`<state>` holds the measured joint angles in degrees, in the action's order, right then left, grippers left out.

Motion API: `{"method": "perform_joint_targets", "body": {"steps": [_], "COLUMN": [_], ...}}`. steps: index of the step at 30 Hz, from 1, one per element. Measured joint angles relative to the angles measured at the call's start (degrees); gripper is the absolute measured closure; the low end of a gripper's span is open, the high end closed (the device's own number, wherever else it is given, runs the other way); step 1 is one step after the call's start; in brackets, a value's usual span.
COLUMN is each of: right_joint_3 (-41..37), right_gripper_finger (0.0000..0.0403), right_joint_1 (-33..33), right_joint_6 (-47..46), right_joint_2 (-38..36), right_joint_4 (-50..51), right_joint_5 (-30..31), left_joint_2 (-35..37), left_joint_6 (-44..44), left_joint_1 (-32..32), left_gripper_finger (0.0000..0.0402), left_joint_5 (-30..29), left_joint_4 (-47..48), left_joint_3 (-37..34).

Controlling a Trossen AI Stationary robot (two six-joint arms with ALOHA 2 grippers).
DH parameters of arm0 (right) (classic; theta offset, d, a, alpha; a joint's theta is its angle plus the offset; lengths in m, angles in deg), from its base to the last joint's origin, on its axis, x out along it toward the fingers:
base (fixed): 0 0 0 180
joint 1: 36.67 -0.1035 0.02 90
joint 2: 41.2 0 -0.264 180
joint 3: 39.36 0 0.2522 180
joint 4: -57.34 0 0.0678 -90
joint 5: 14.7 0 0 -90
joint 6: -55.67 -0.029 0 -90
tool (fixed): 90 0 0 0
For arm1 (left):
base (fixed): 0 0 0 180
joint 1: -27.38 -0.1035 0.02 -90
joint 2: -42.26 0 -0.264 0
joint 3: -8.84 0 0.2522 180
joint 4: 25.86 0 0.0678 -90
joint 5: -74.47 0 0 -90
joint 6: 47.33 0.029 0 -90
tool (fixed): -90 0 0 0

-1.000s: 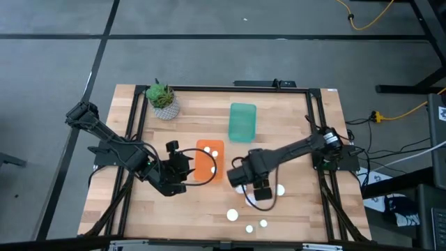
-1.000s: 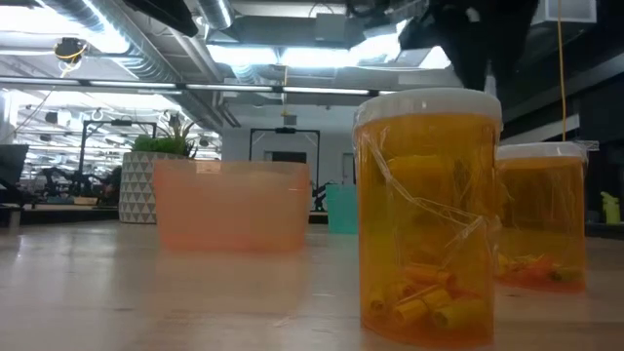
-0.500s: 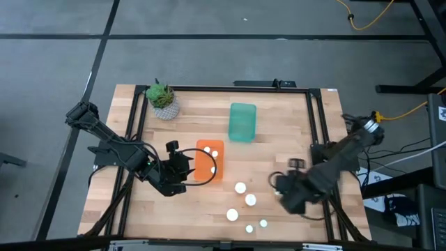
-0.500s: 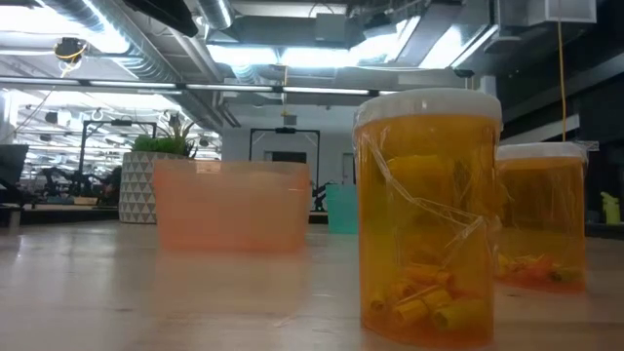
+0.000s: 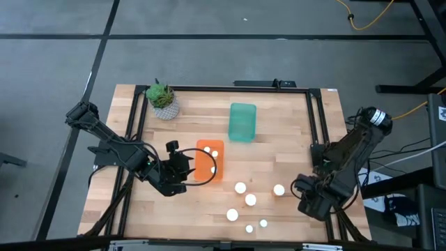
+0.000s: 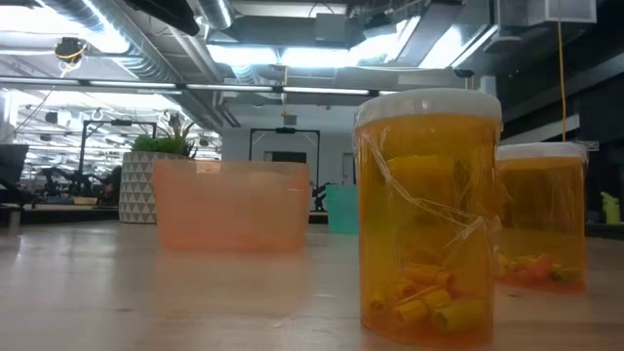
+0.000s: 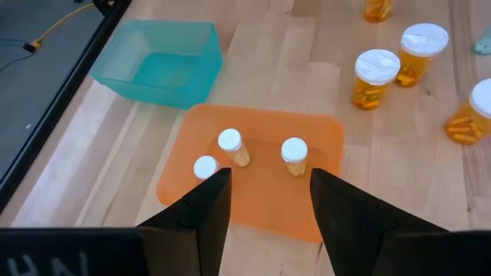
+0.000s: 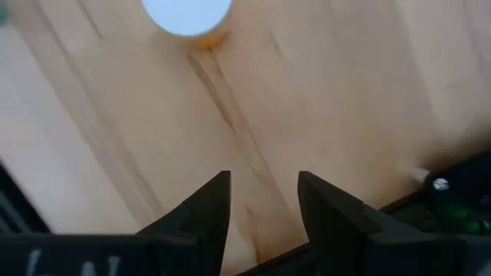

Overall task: Pick and place medicine bottles into bin by pill shape (circle, oval)
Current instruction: Put the large orange pill bottle into the blue bin

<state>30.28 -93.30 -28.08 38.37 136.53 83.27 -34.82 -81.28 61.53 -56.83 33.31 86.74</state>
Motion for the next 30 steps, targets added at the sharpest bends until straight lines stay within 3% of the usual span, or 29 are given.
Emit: {"method": "perform_joint_targets", "body": {"steps": [8,18,25,30], "right_joint_3": [-3.7,-3.3,-3.3,-3.3], "right_gripper_finger": [0.0243,0.0158,0.0144,0.0148], "right_joint_1": [2.1,4.0,4.0,4.0], "right_joint_6": [-2.4,-2.9,-2.6,7.4], "right_joint_2": [0.0,0.0,0.0,0.6], "right_joint_4": [-3.5,-3.1,-7.2,-9.3], "right_joint_5": [-3.1,-2.4,0.1,2.5], "left_joint_2": [0.0,0.0,0.0,0.0], "left_joint_6": [0.0,0.0,-0.1,-0.1], "left_joint_1": [0.0,0.0,0.0,0.0], "left_gripper_finger": [0.0231,0.0231,0.0231,0.0231], "left_joint_5": [-0.7,-0.9,-0.9,-1.1], "left_joint_4": [0.0,0.0,0.0,0.0], "left_joint_3": [0.0,0.0,0.0,0.0]}}
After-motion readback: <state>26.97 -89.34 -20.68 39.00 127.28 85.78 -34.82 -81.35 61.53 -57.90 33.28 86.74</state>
